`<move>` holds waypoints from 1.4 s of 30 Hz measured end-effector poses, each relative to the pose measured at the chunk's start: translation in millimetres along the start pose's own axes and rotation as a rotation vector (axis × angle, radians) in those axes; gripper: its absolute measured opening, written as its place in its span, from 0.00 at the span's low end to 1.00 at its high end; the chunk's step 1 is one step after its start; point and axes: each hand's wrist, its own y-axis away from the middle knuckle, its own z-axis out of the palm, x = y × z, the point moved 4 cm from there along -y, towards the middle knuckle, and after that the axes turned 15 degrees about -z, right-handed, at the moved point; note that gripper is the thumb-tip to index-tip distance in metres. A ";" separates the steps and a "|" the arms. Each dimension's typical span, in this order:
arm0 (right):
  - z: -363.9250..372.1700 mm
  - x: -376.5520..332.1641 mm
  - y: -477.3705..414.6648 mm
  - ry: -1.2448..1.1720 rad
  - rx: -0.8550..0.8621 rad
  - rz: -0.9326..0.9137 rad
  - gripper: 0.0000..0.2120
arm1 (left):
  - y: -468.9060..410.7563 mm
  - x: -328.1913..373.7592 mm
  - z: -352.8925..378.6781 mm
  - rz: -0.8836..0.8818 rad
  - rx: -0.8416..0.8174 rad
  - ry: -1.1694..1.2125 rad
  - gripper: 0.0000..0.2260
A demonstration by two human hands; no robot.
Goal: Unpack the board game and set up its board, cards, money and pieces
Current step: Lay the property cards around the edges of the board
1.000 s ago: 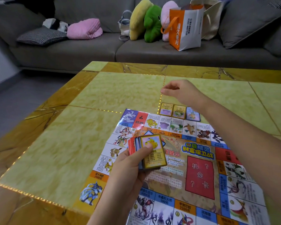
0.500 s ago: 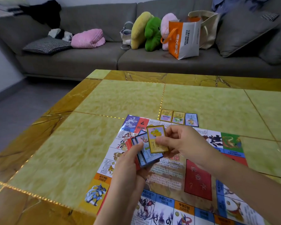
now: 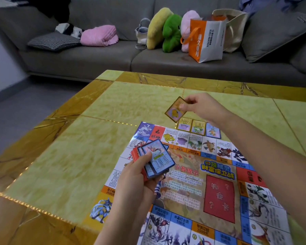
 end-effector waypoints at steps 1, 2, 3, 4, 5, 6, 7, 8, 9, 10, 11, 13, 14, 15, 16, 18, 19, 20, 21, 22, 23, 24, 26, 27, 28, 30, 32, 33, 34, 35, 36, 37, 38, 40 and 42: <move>3.9 4.5 -13.1 0.020 -0.016 0.012 0.10 | -0.6 0.5 0.1 0.000 -0.002 0.000 0.04; 8.0 8.9 -23.7 0.032 -0.027 0.026 0.11 | 0.1 0.7 0.3 -0.002 -0.006 0.000 0.04; 13.1 13.5 -33.2 0.043 -0.043 0.041 0.13 | -0.6 1.6 0.3 -0.005 -0.010 0.003 0.04; 17.7 18.3 -40.6 0.060 -0.059 0.059 0.14 | -1.1 2.3 0.2 -0.007 -0.010 0.008 0.04; 22.3 22.4 -46.6 0.082 -0.079 0.071 0.14 | -2.2 3.4 -0.4 -0.008 -0.011 0.012 0.04; 26.4 26.4 -51.9 0.113 -0.099 0.080 0.15 | -3.0 4.7 -0.8 -0.008 -0.013 0.016 0.04; 30.0 30.3 -56.2 0.150 -0.116 0.089 0.15 | -4.3 6.2 -1.9 -0.009 -0.019 0.019 0.05; 32.7 33.7 -60.1 0.188 -0.127 0.102 0.16 | -5.3 7.8 -2.5 -0.011 -0.028 0.024 0.05; 34.1 37.4 -63.1 0.218 -0.134 0.116 0.16 | -6.1 8.8 -3.4 -0.013 -0.033 0.031 0.06; 34.8 41.7 -65.6 0.234 -0.138 0.130 0.17 | -6.6 9.5 -3.9 -0.017 -0.038 0.037 0.06; 34.6 45.7 -67.4 0.240 -0.141 0.143 0.17 | -7.0 9.9 -4.1 -0.022 -0.042 0.040 0.06; 34.8 50.4 -68.9 0.228 -0.154 0.155 0.17 | -7.2 10.7 -4.1 -0.029 -0.046 0.040 0.06; 34.9 51.6 -68.9 0.218 -0.161 0.156 0.16 | -7.3 10.6 -4.1 -0.031 -0.045 0.038 0.06; 35.0 52.0 -68.6 0.211 -0.169 0.155 0.16 | -7.8 10.7 -4.3 -0.032 -0.044 0.038 0.06; 34.7 52.1 -67.7 0.208 -0.176 0.153 0.16 | -8.2 10.6 -4.4 -0.033 -0.043 0.039 0.06; 34.2 51.6 -64.9 0.205 -0.201 0.143 0.16 | -8.2 10.5 -4.4 -0.033 -0.048 0.039 0.07; 33.6 51.3 -63.6 0.206 -0.216 0.138 0.16 | -8.1 10.5 -4.4 -0.031 -0.048 0.037 0.07; 33.5 50.8 -62.0 0.207 -0.234 0.134 0.16 | -7.7 10.4 -4.3 -0.029 -0.047 0.036 0.06; 33.3 50.2 -60.4 0.206 -0.251 0.131 0.16 | -7.0 10.1 -4.0 -0.024 -0.048 0.034 0.06; 33.3 50.1 -59.1 0.205 -0.265 0.129 0.16 | -6.3 9.3 -2.7 -0.021 -0.049 0.032 0.05; 33.1 50.5 -58.2 0.203 -0.275 0.131 0.16 | -5.7 8.3 -1.6 -0.020 -0.048 0.025 0.05; 33.3 50.6 -57.3 0.204 -0.283 0.134 0.16 | -5.1 6.9 -0.5 -0.022 -0.044 0.017 0.04; 33.7 49.8 -56.2 0.205 -0.294 0.129 0.16 | -4.1 4.7 1.8 -0.025 -0.047 0.009 0.04; 33.6 49.8 -55.9 0.196 -0.294 0.126 0.16 | -3.5 3.7 2.6 -0.026 -0.049 0.006 0.04; 33.7 50.1 -55.9 0.182 -0.293 0.126 0.17 | -3.5 3.2 2.9 -0.027 -0.049 0.002 0.04; 33.7 50.6 -55.6 0.163 -0.293 0.133 0.17 | -2.5 3.2 3.3 -0.029 -0.049 -0.002 0.05; 33.9 51.1 -55.7 0.163 -0.295 0.140 0.17 | -1.6 4.0 3.5 -0.028 -0.053 0.010 0.05; 33.6 51.3 -56.3 0.162 -0.294 0.144 0.16 | -1.1 4.7 3.3 -0.027 -0.054 0.016 0.05; 33.6 51.6 -56.4 0.159 -0.295 0.149 0.16 | -0.9 4.9 3.3 -0.027 -0.055 0.021 0.05; 33.5 51.7 -56.3 0.155 -0.296 0.153 0.16 | -0.7 5.2 3.0 -0.027 -0.056 0.024 0.04; 33.4 52.2 -56.1 0.150 -0.296 0.156 0.16 | -0.9 4.9 2.9 -0.029 -0.056 0.024 0.04; 33.1 52.4 -55.9 0.145 -0.294 0.158 0.15 | -1.1 4.7 2.6 -0.029 -0.052 0.022 0.04; 33.0 52.6 -55.8 0.142 -0.293 0.160 0.15 | -1.3 4.4 2.1 -0.028 -0.048 0.015 0.04; 33.1 52.7 -55.7 0.146 -0.294 0.163 0.15 | -2.0 3.8 1.9 -0.027 -0.043 -0.003 0.04; 33.2 52.4 -55.7 0.143 -0.293 0.167 0.15 | -2.4 4.1 1.9 -0.026 -0.039 -0.012 0.04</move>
